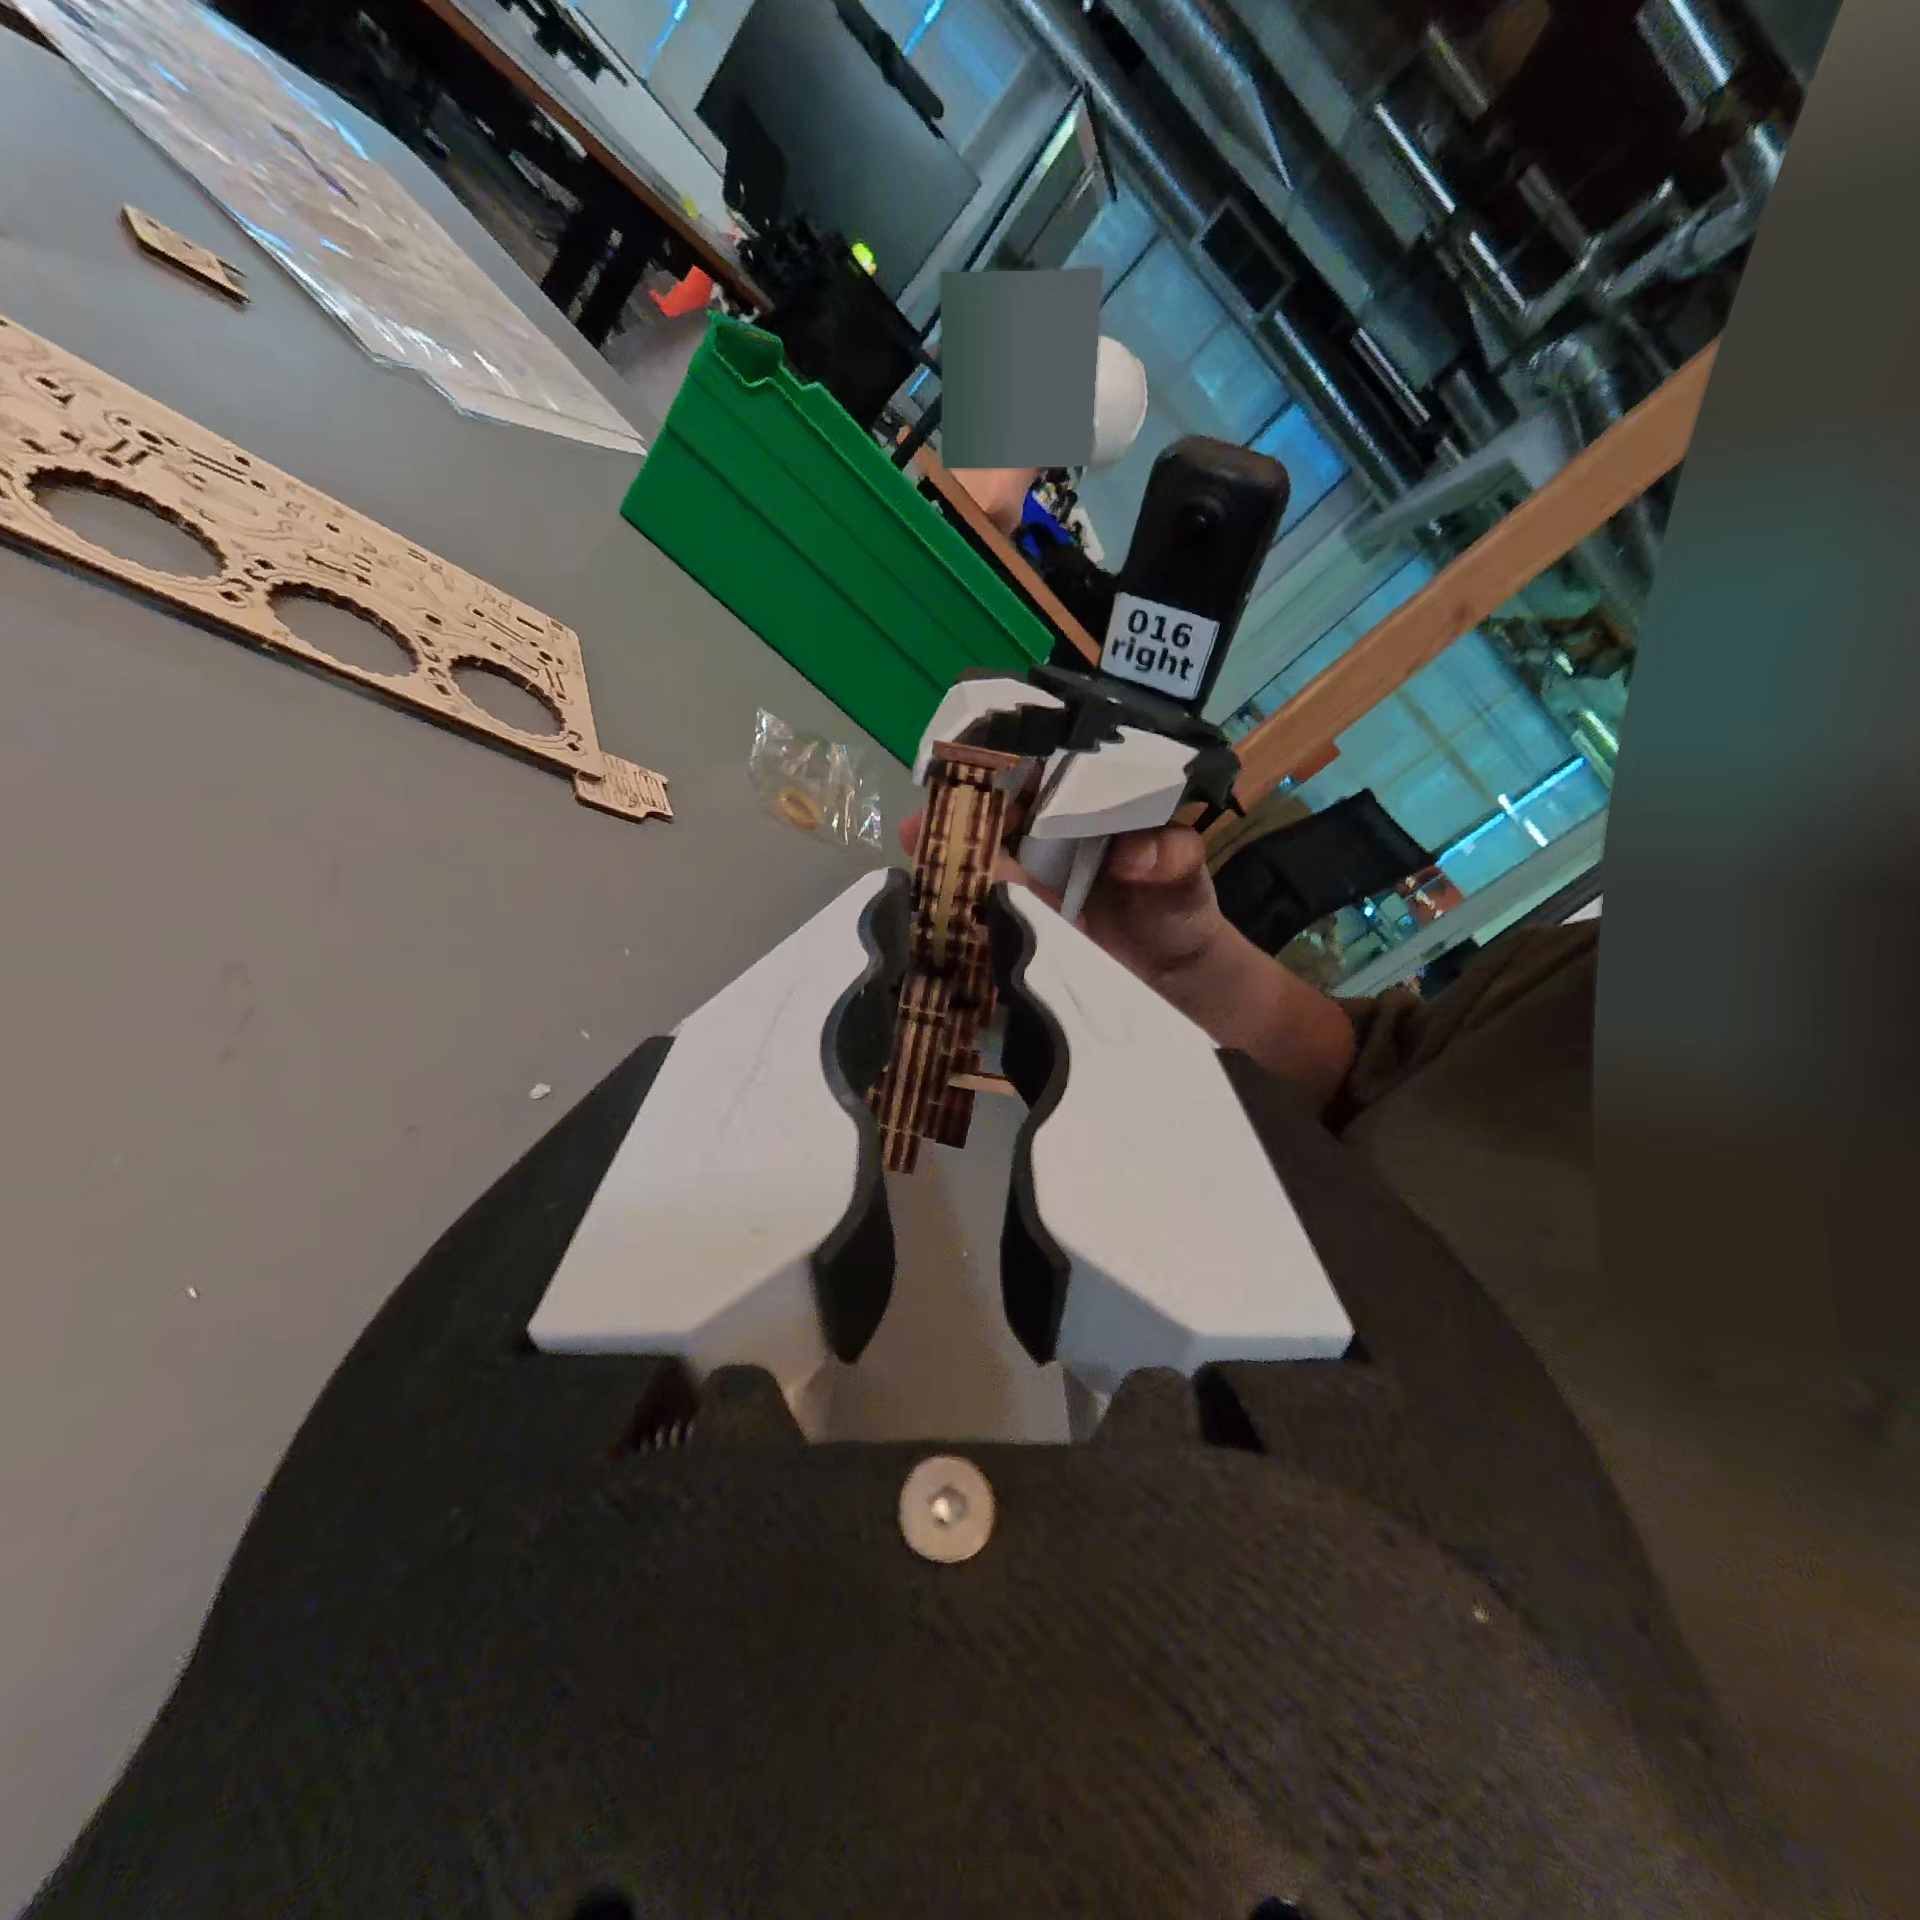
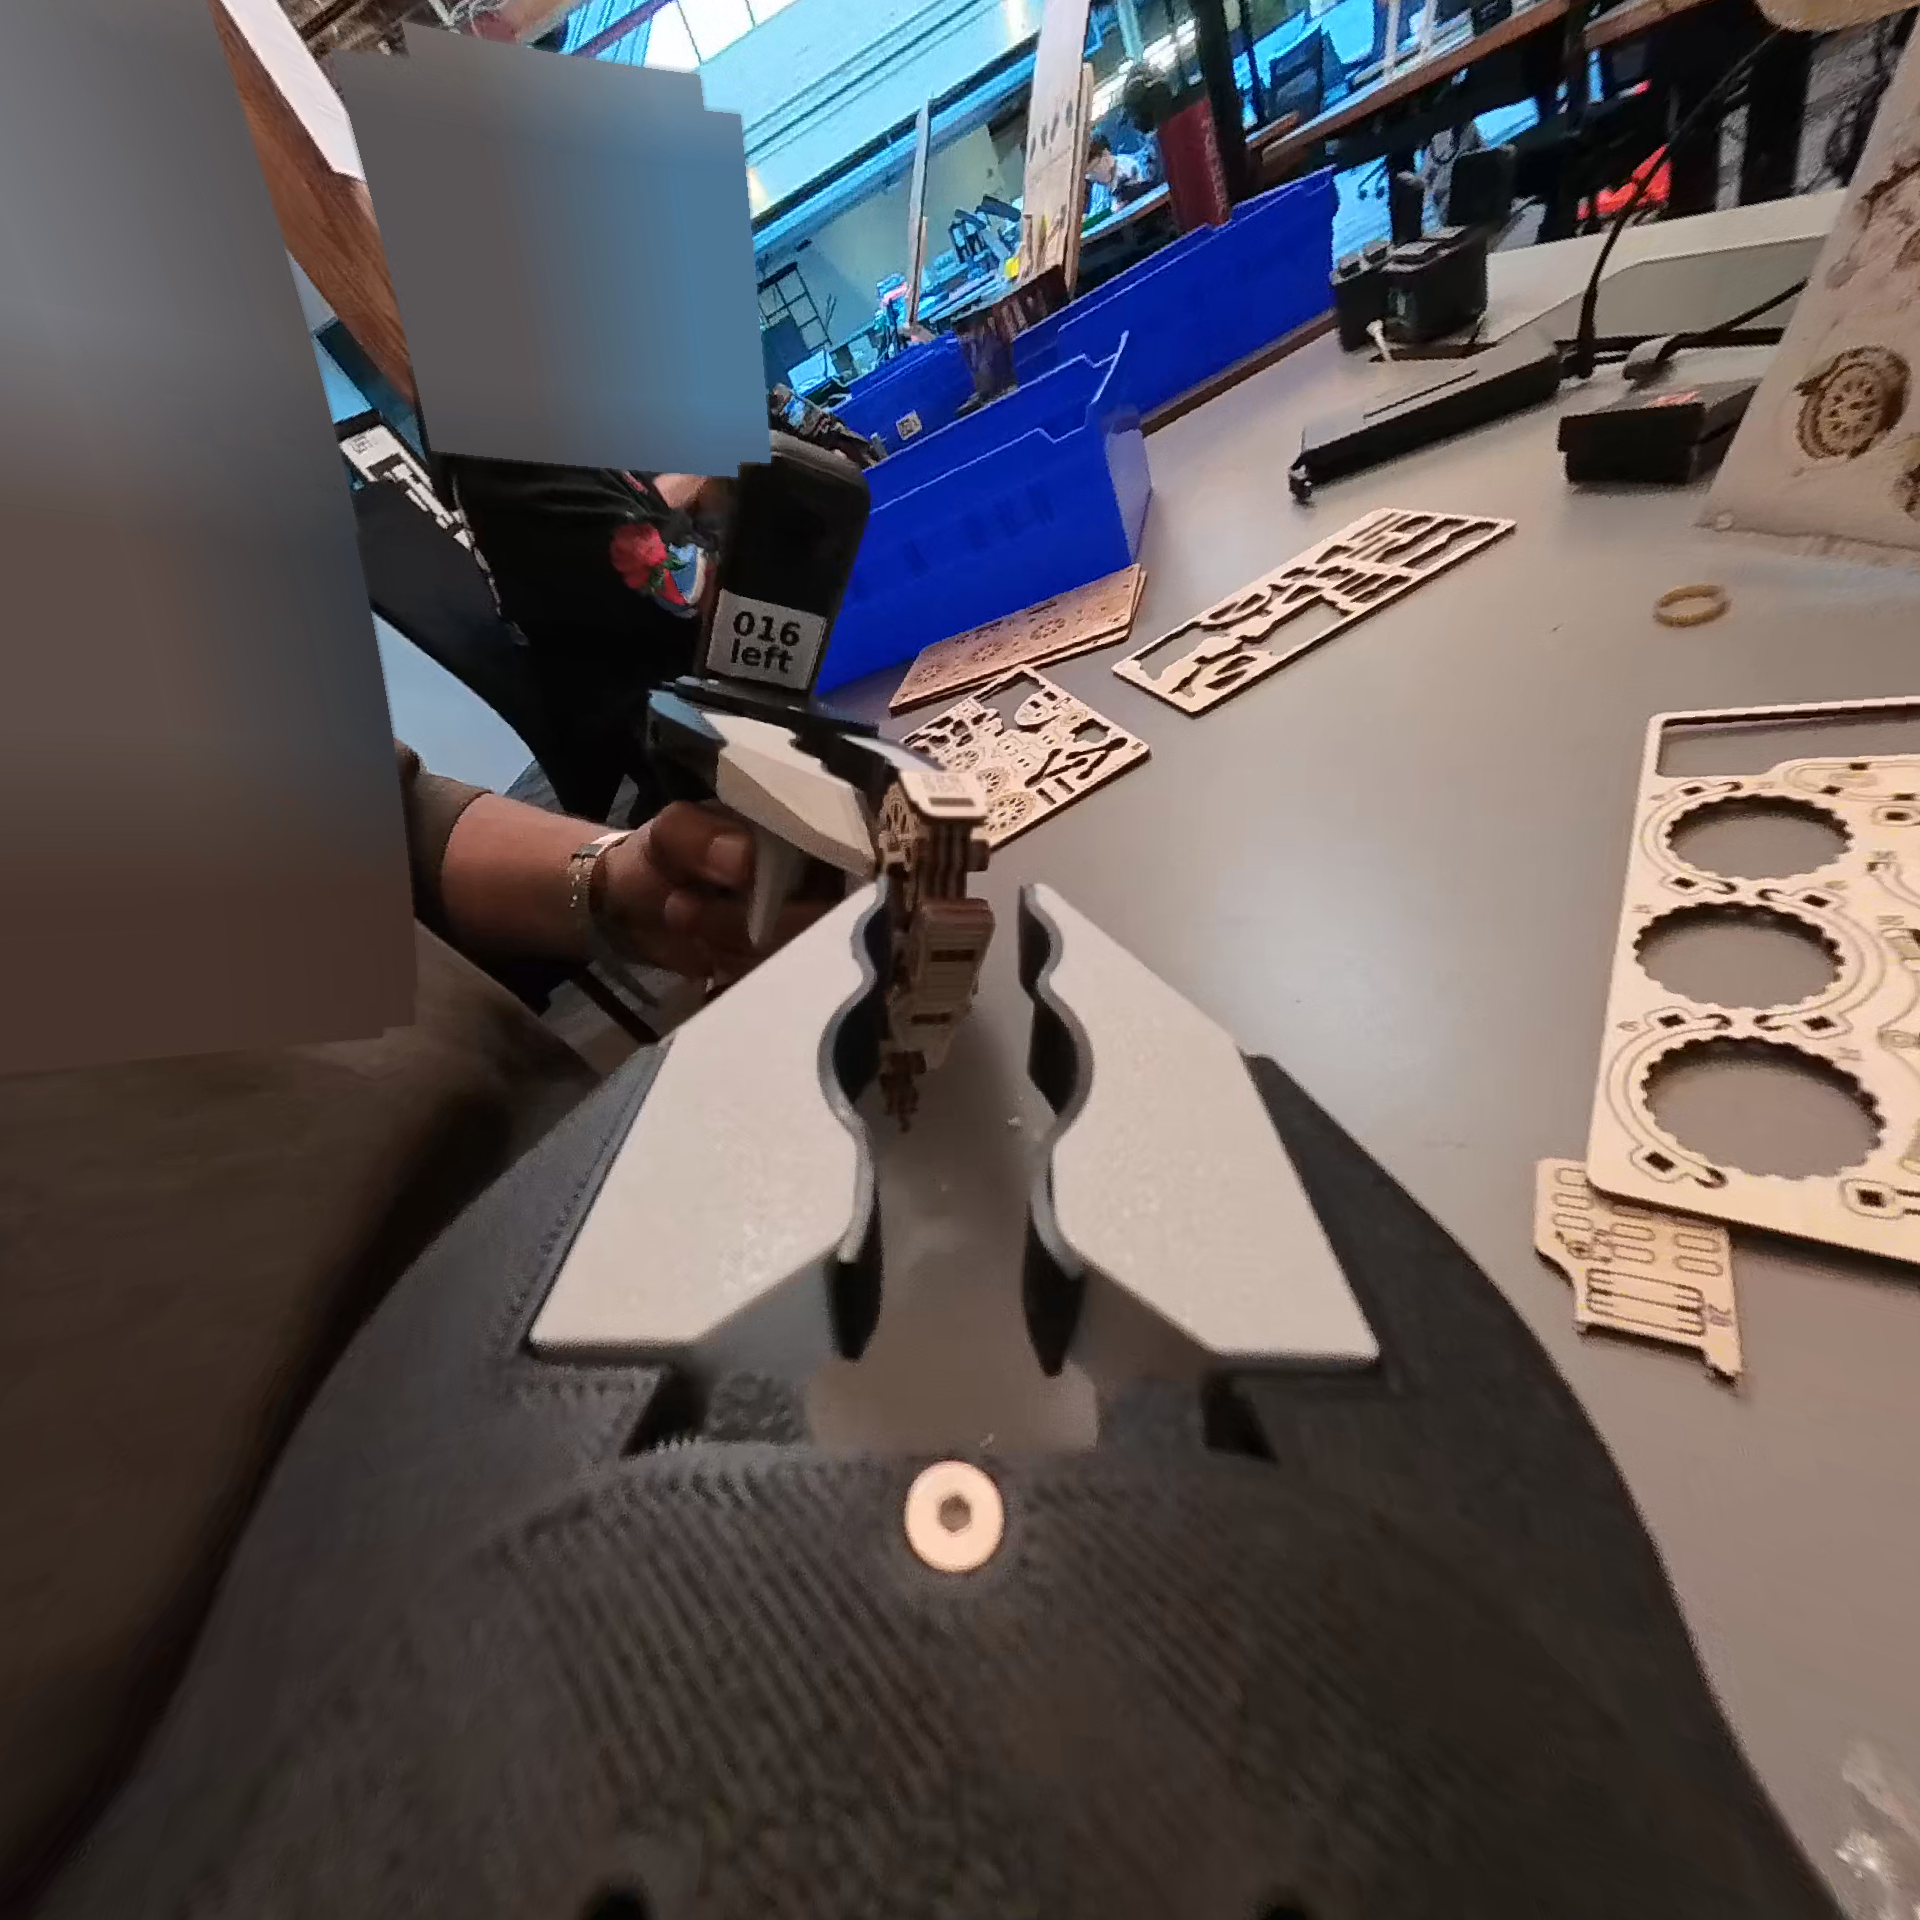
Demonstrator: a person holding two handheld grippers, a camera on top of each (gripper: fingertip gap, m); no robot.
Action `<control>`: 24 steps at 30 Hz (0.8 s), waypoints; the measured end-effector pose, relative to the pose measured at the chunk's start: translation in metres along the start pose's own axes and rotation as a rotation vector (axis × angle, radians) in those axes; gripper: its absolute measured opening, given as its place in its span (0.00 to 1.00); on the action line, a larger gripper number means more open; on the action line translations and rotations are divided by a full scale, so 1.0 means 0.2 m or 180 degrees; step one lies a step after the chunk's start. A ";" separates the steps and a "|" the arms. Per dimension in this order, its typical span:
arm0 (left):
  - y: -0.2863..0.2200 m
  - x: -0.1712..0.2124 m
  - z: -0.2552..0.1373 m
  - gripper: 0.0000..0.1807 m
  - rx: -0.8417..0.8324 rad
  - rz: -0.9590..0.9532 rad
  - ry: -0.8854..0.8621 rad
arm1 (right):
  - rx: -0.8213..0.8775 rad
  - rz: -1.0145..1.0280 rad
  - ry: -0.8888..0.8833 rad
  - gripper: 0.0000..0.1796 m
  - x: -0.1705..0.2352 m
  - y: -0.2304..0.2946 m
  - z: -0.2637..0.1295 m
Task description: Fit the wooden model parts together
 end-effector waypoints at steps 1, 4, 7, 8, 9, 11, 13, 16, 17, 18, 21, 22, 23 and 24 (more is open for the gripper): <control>0.00 0.01 0.00 0.07 0.0028 0.0008 0.0065 | -0.0045 -0.0012 0.0022 0.12 0.00 0.00 -0.01; -0.01 0.02 0.01 0.07 0.0112 -0.0073 0.0150 | -0.0237 0.0053 0.0101 0.11 0.02 0.02 0.00; -0.01 0.04 0.02 0.07 0.0181 -0.0225 0.0186 | -0.0375 0.0176 0.0134 0.10 0.03 0.03 0.01; -0.01 0.04 0.02 0.07 0.0212 -0.0262 0.0196 | -0.0386 0.0200 0.0139 0.08 0.03 0.03 0.01; -0.01 0.04 0.02 0.07 0.0220 -0.0270 0.0205 | -0.0395 0.0207 0.0150 0.07 0.04 0.03 0.01; -0.02 0.05 0.02 0.07 0.0205 -0.0197 0.0271 | -0.0424 0.0227 0.0160 0.07 0.04 0.03 0.01; -0.02 0.05 0.02 0.07 0.0189 -0.0154 0.0300 | -0.0451 0.0258 0.0162 0.07 0.04 0.03 0.01; -0.02 0.05 0.02 0.07 0.0204 -0.0177 0.0307 | -0.0496 0.0317 0.0159 0.07 0.04 0.03 0.01; -0.02 0.05 0.02 0.07 0.0210 -0.0189 0.0307 | -0.0512 0.0337 0.0161 0.07 0.04 0.03 0.01; -0.02 0.05 0.02 0.07 0.0213 -0.0194 0.0309 | -0.0528 0.0356 0.0161 0.07 0.04 0.03 0.01; -0.02 0.05 0.02 0.07 0.0218 -0.0151 0.0337 | -0.0582 0.0399 0.0156 0.08 0.04 0.03 0.00; -0.02 0.05 0.02 0.07 0.0212 -0.0125 0.0352 | -0.0601 0.0409 0.0160 0.08 0.05 0.03 0.00; -0.02 0.05 0.02 0.07 0.0205 -0.0101 0.0366 | -0.0616 0.0417 0.0164 0.08 0.05 0.03 0.00; -0.02 0.05 0.02 0.07 0.0204 -0.0087 0.0377 | -0.0629 0.0419 0.0169 0.07 0.05 0.03 0.00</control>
Point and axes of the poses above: each gripper's, where its closed fingertips meet, z out along the fingers, x out of its underside, y = z × x across the jaws, the point moved 5 cm from there along -z, back along the fingers, and after that the axes turned 7 degrees about x, right-handed, at the moved point
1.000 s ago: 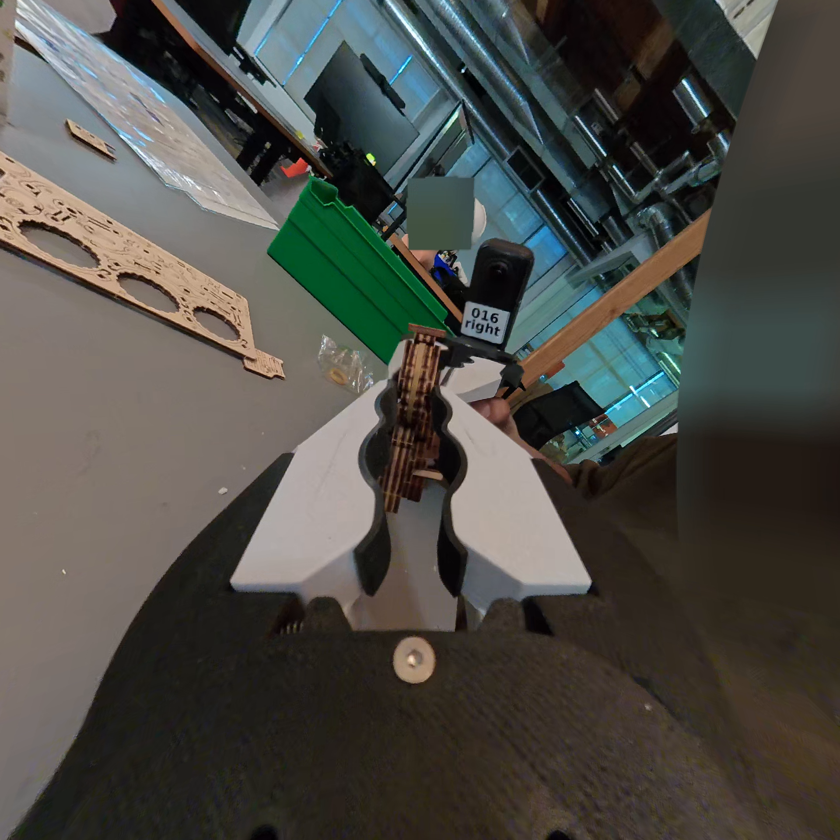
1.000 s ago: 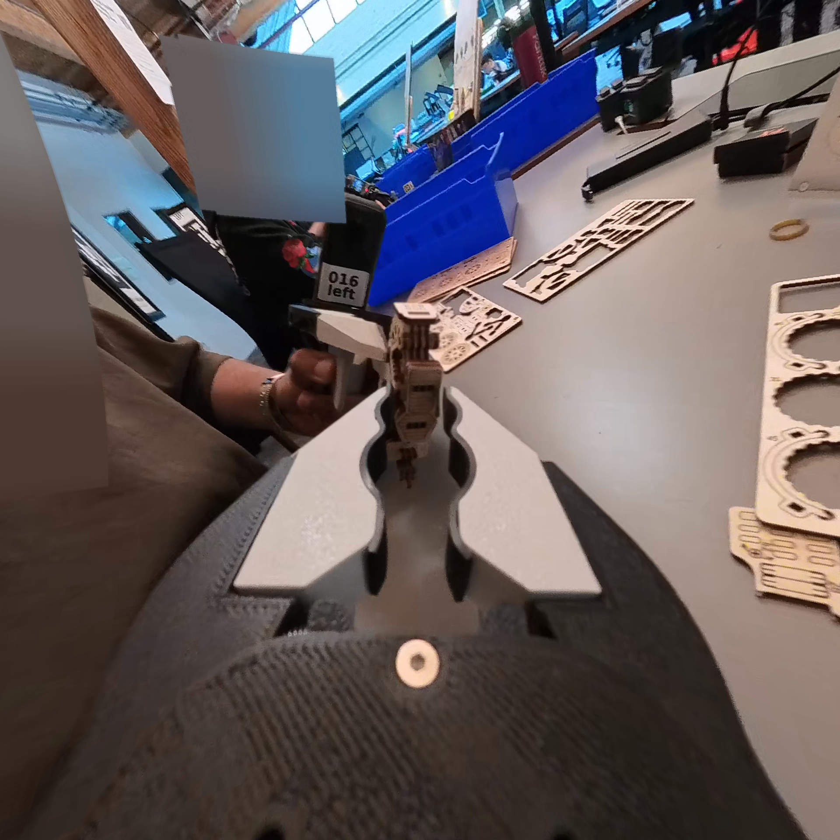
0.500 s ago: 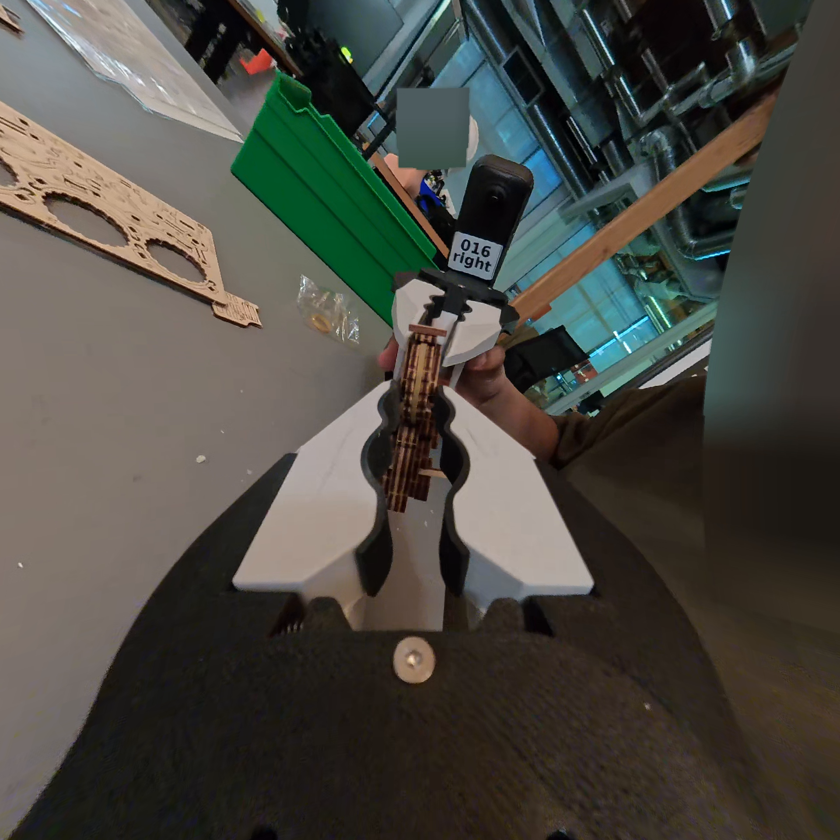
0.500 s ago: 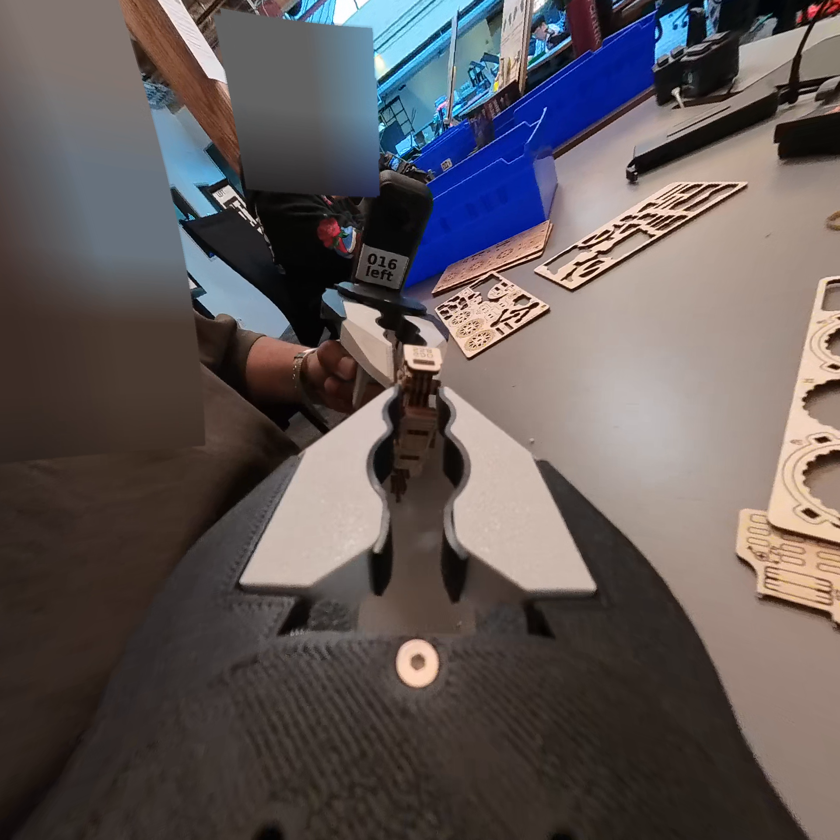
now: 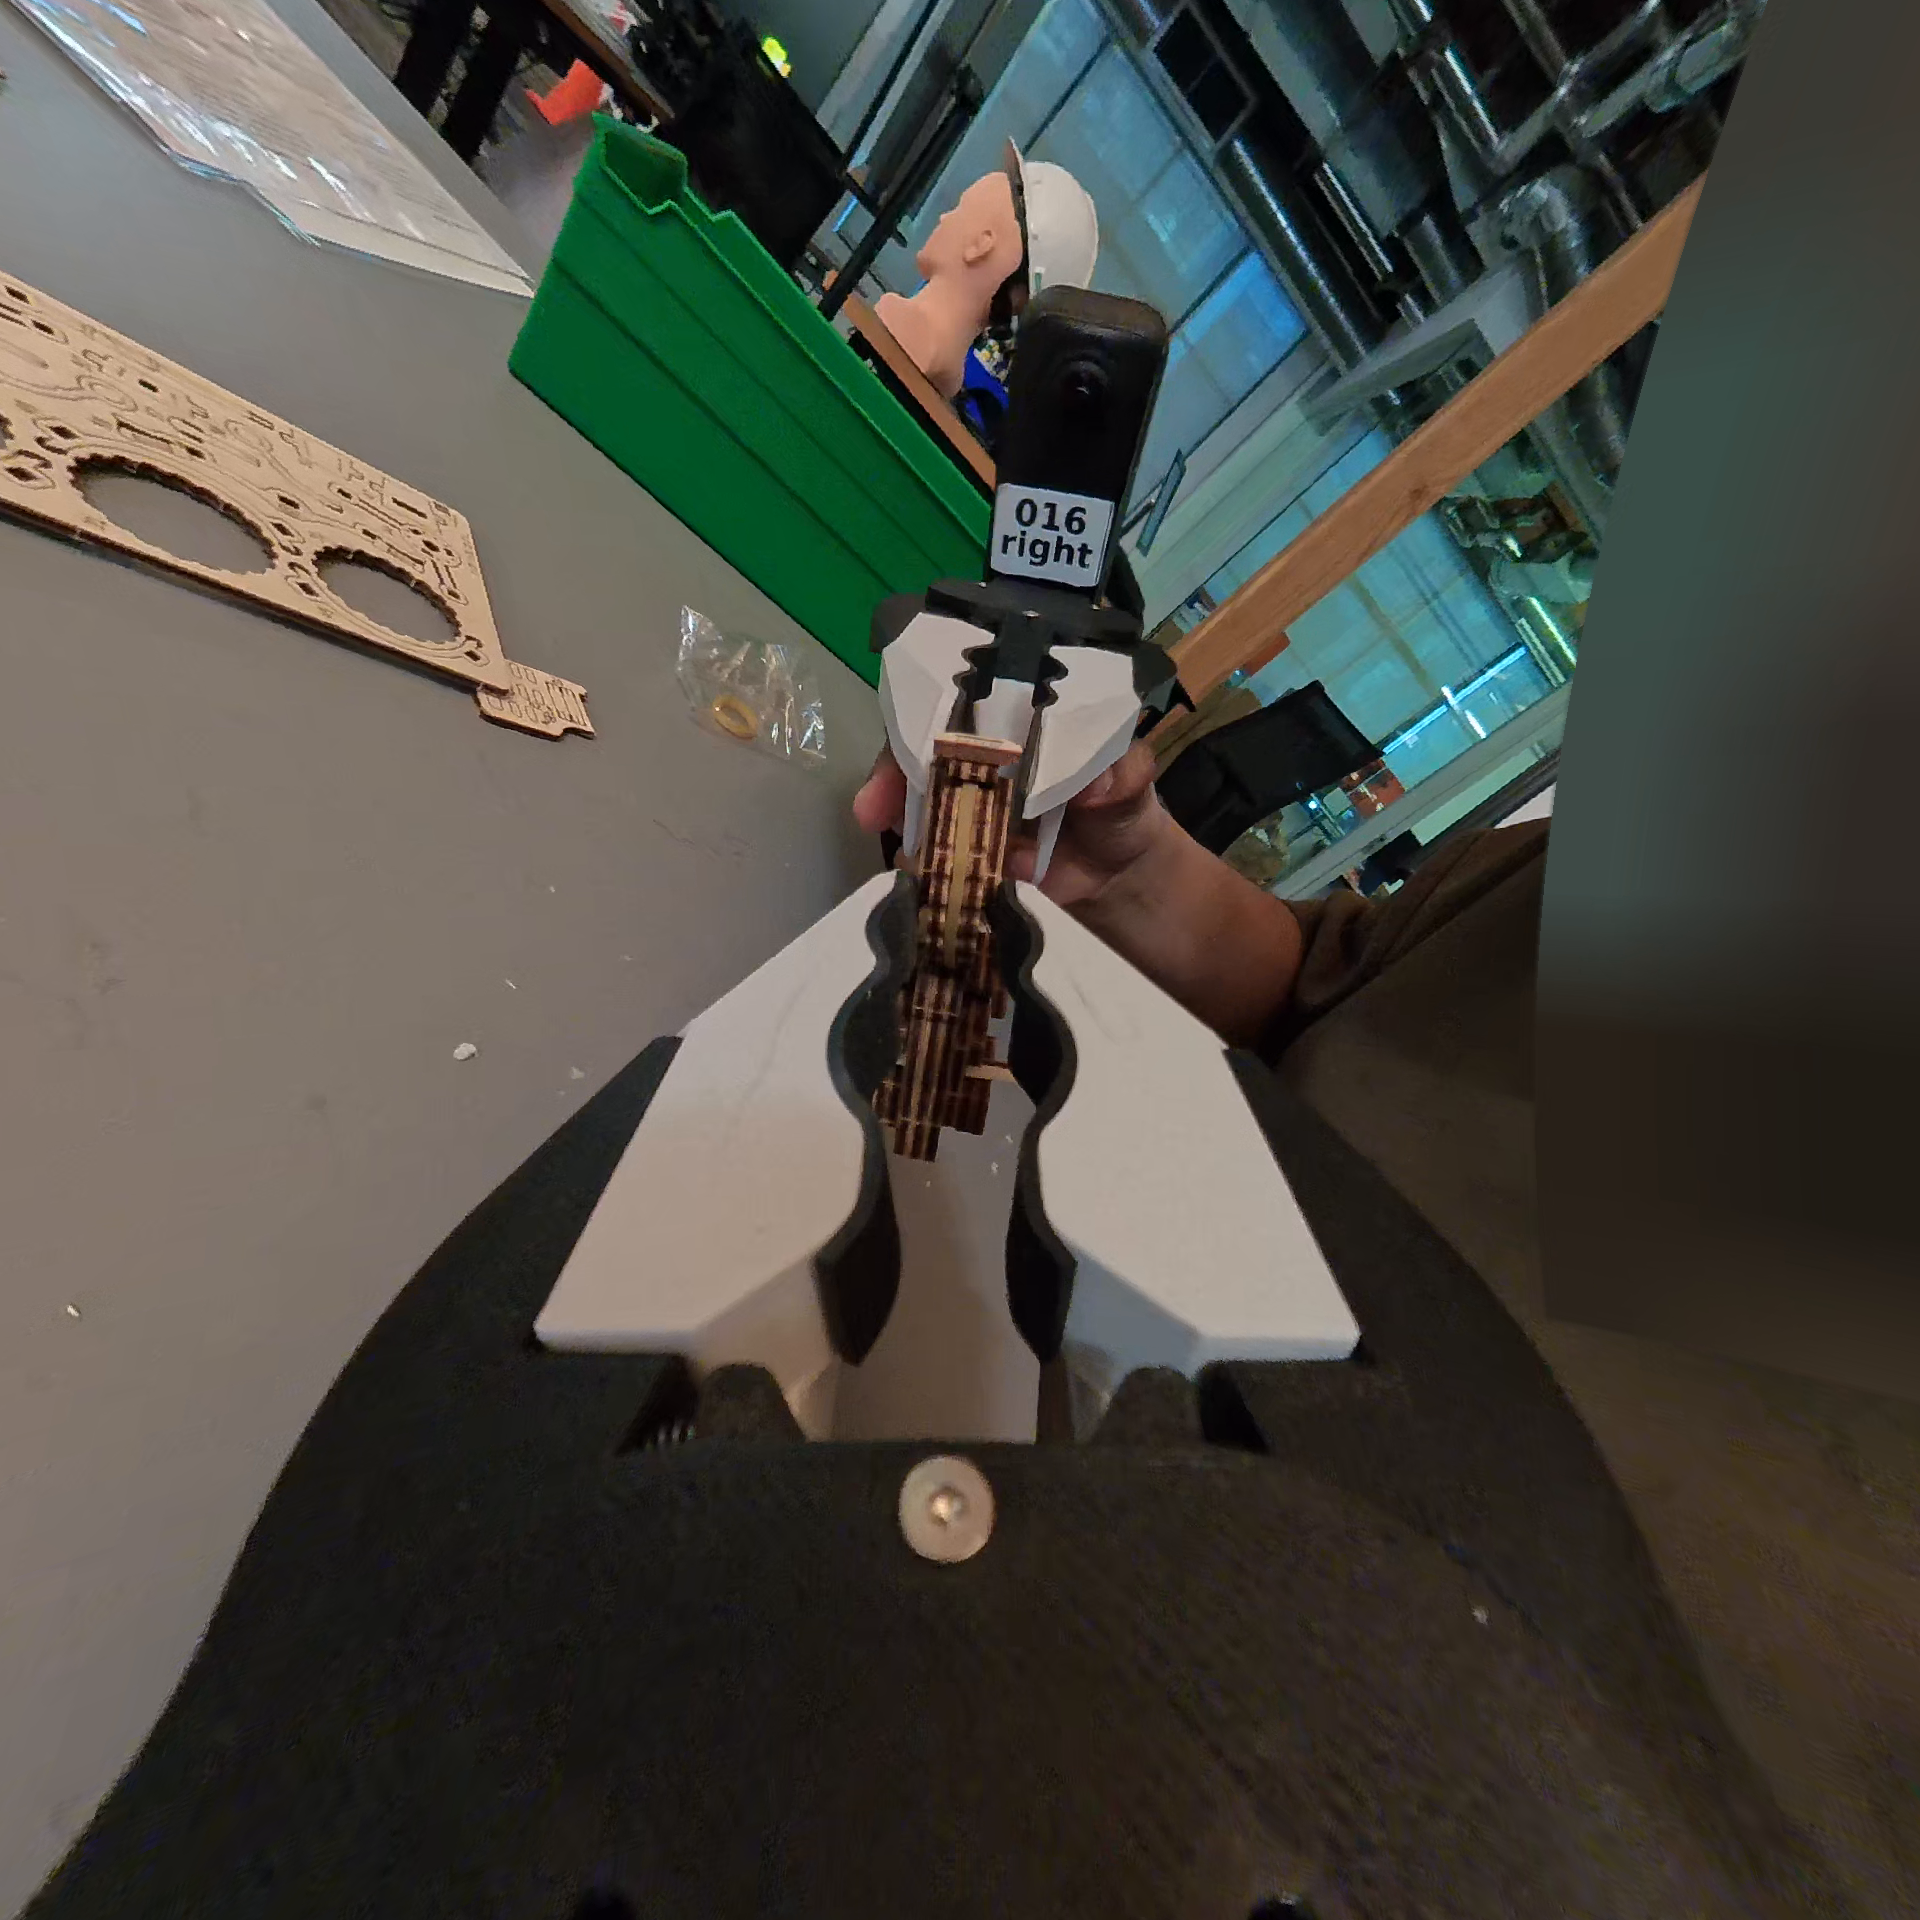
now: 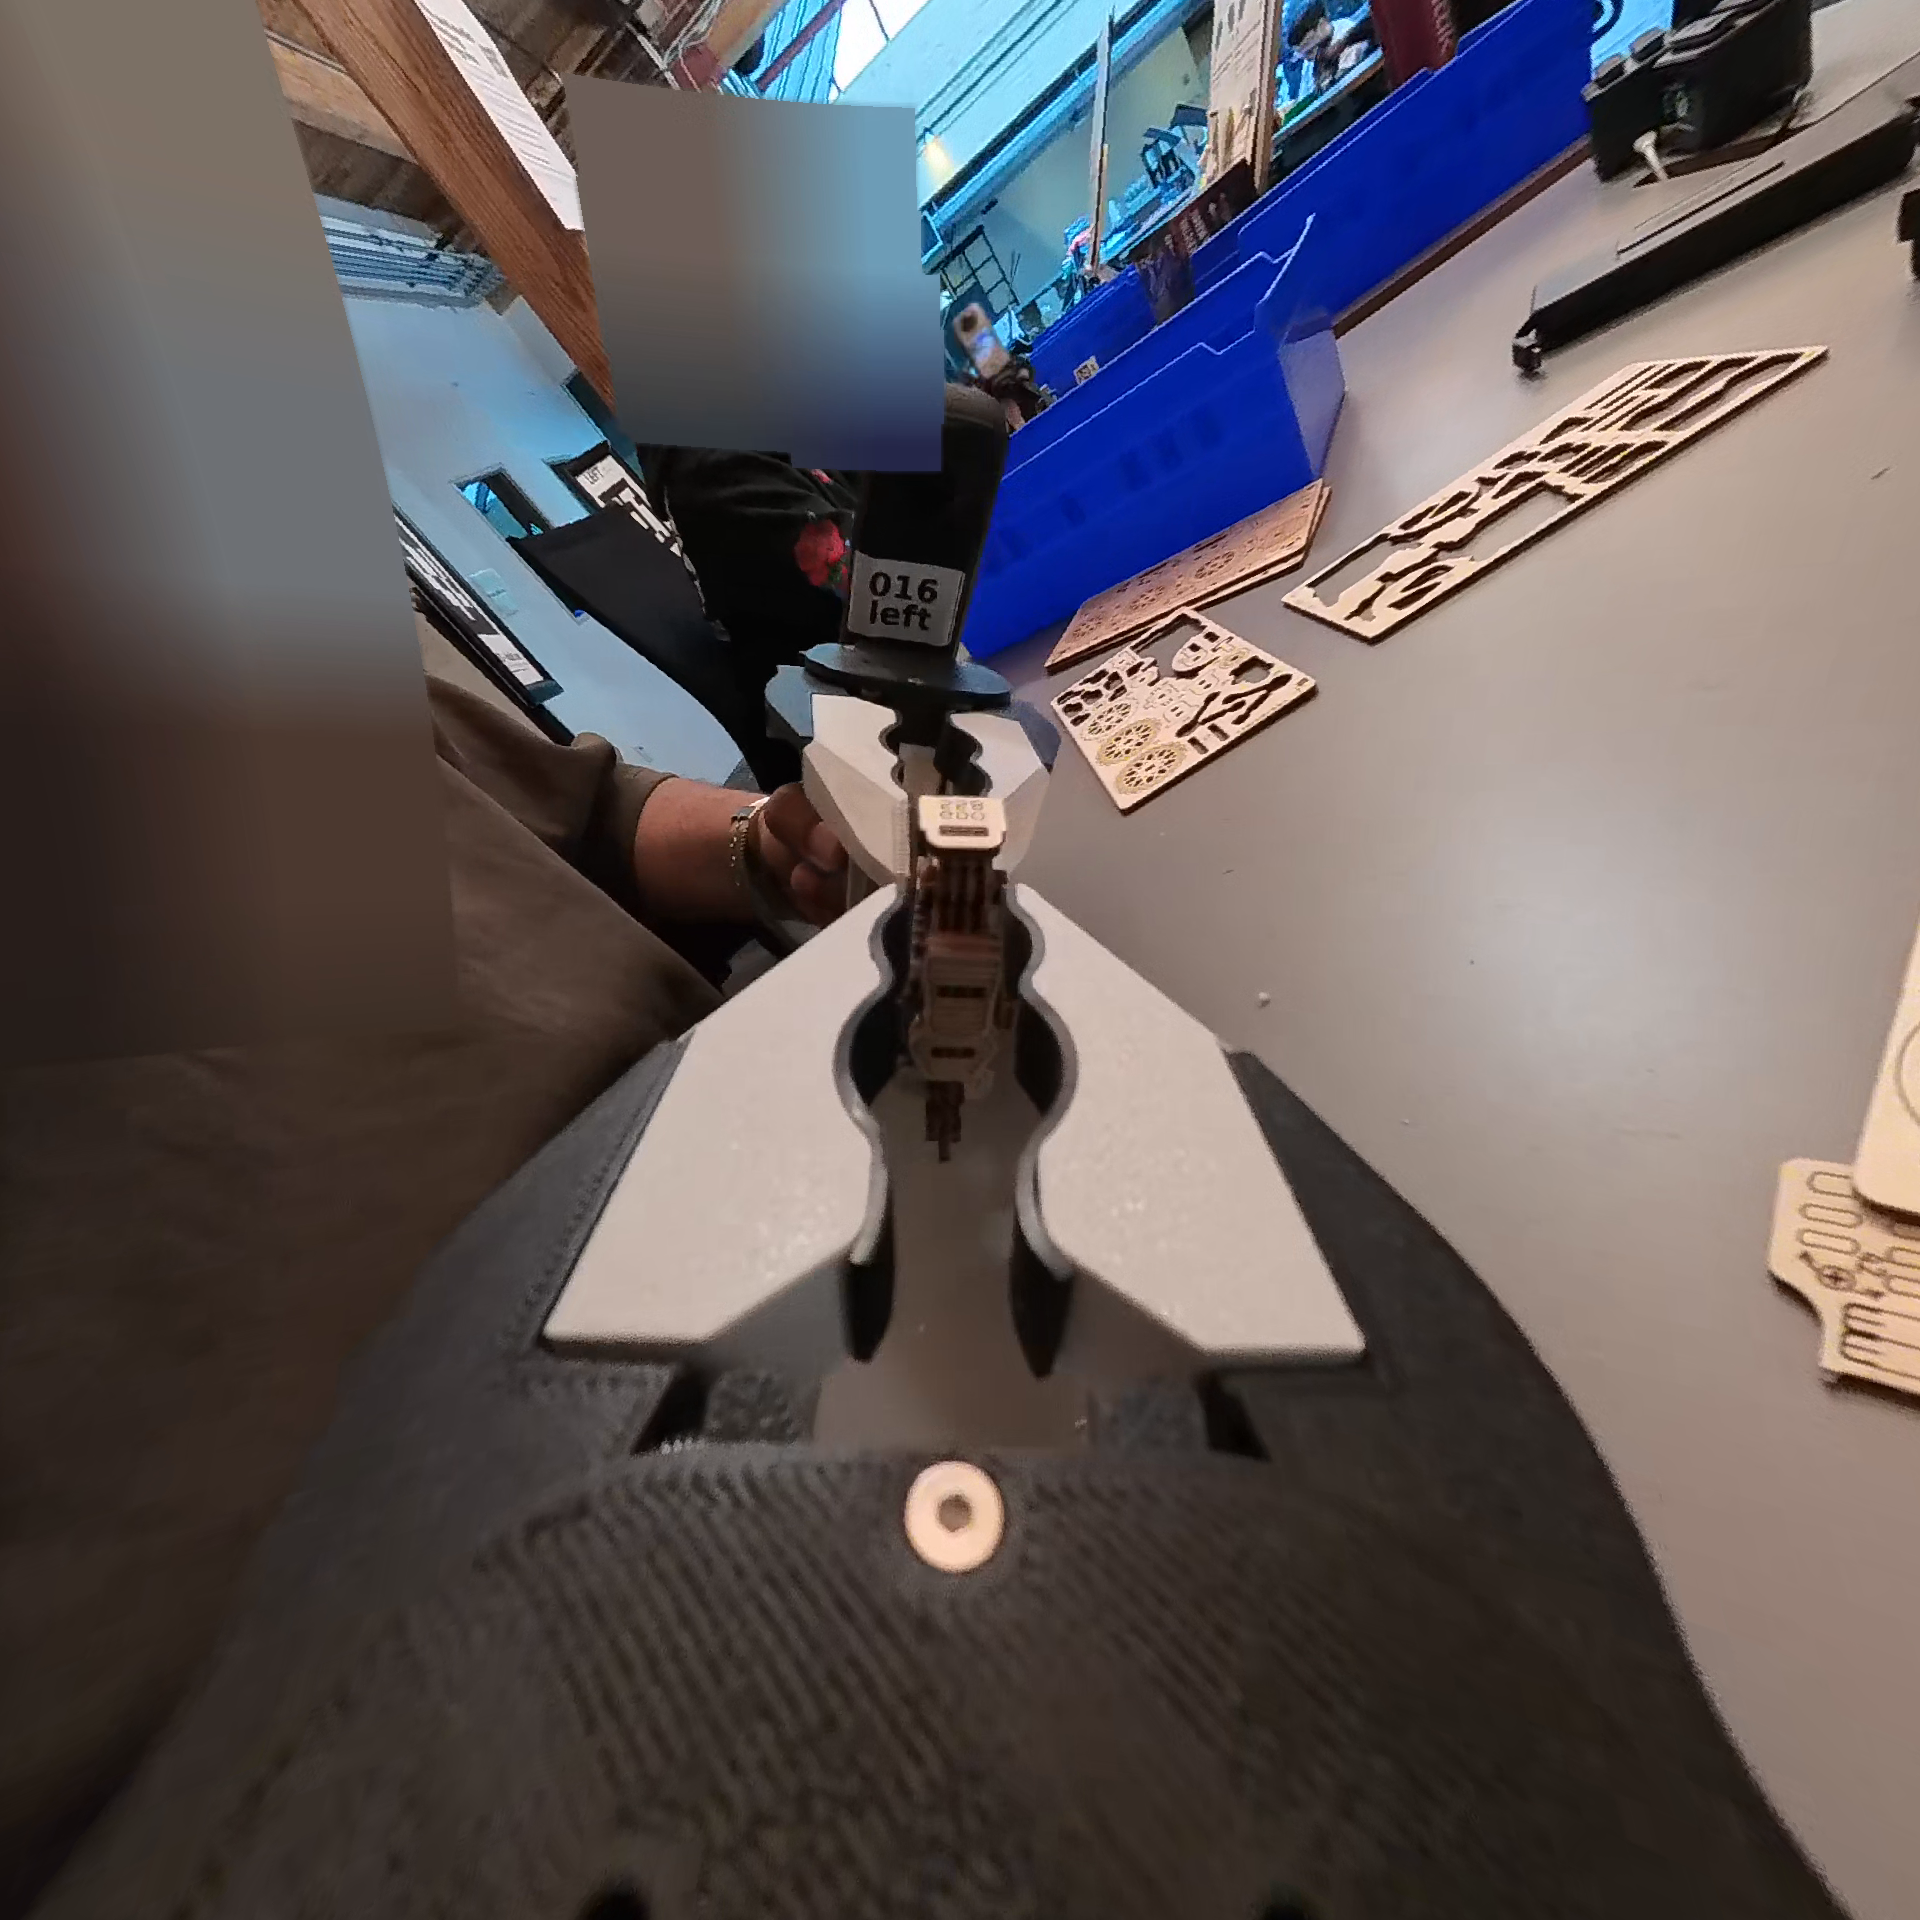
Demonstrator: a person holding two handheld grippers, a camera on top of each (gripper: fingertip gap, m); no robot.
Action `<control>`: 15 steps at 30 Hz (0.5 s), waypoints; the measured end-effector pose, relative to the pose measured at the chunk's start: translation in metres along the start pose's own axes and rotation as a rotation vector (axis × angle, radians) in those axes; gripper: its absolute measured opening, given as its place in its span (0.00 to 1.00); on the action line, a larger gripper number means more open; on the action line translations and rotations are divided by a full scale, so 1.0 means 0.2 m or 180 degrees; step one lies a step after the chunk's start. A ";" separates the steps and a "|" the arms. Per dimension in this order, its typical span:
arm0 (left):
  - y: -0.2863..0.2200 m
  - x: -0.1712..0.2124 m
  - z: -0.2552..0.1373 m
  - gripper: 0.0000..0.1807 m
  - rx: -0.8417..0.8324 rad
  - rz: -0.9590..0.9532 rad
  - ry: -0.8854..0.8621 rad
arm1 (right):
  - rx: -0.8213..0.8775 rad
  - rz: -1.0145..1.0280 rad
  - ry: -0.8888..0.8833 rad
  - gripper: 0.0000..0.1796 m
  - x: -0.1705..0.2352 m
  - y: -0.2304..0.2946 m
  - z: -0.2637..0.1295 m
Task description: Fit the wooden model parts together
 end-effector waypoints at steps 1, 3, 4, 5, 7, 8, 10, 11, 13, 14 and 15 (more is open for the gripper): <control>0.00 0.00 0.00 0.07 0.0000 0.0006 0.0004 | -0.0012 0.0000 0.0005 0.07 0.00 0.00 0.00; 0.00 0.00 0.00 0.07 -0.0006 0.0022 0.0021 | -0.0022 -0.0011 0.0016 0.08 0.00 0.00 0.00; 0.00 0.00 0.00 0.07 -0.0018 0.0041 0.0029 | -0.0013 -0.0027 0.0026 0.09 0.00 0.00 0.00; 0.00 0.00 0.00 0.07 -0.0010 0.0056 0.0047 | 0.0021 -0.0039 0.0035 0.12 0.00 0.00 0.00; -0.01 0.00 0.00 0.07 -0.0007 0.0081 0.0068 | 0.0065 -0.0079 0.0066 0.12 0.01 -0.01 0.00; -0.01 0.01 0.01 0.07 -0.0009 0.0086 0.0081 | 0.0052 -0.0096 0.0081 0.10 0.01 0.00 0.00; -0.01 0.01 0.00 0.07 0.0002 0.0066 0.0081 | 0.0031 -0.0120 0.0076 0.08 0.01 0.01 0.01; -0.01 0.01 0.00 0.07 0.0009 0.0057 0.0085 | 0.0036 -0.0134 0.0075 0.08 0.01 0.01 0.01; -0.01 0.01 0.00 0.07 0.0017 0.0057 0.0100 | 0.0038 -0.0156 0.0083 0.08 0.01 0.01 0.01; -0.01 0.01 0.00 0.07 0.0017 0.0062 0.0105 | 0.0032 -0.0157 0.0083 0.08 0.01 0.01 0.01; -0.01 0.01 0.01 0.07 0.0016 0.0068 0.0111 | 0.0023 -0.0154 0.0082 0.08 0.01 0.01 0.01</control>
Point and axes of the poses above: each gripper's, where its closed fingertips meet, z out along the fingers, x out of its underside, y = z × x across the jaws, the point moved 5 cm from there along -z, back along the fingers, and after that the axes turned 7 degrees about x, right-handed, at the moved point
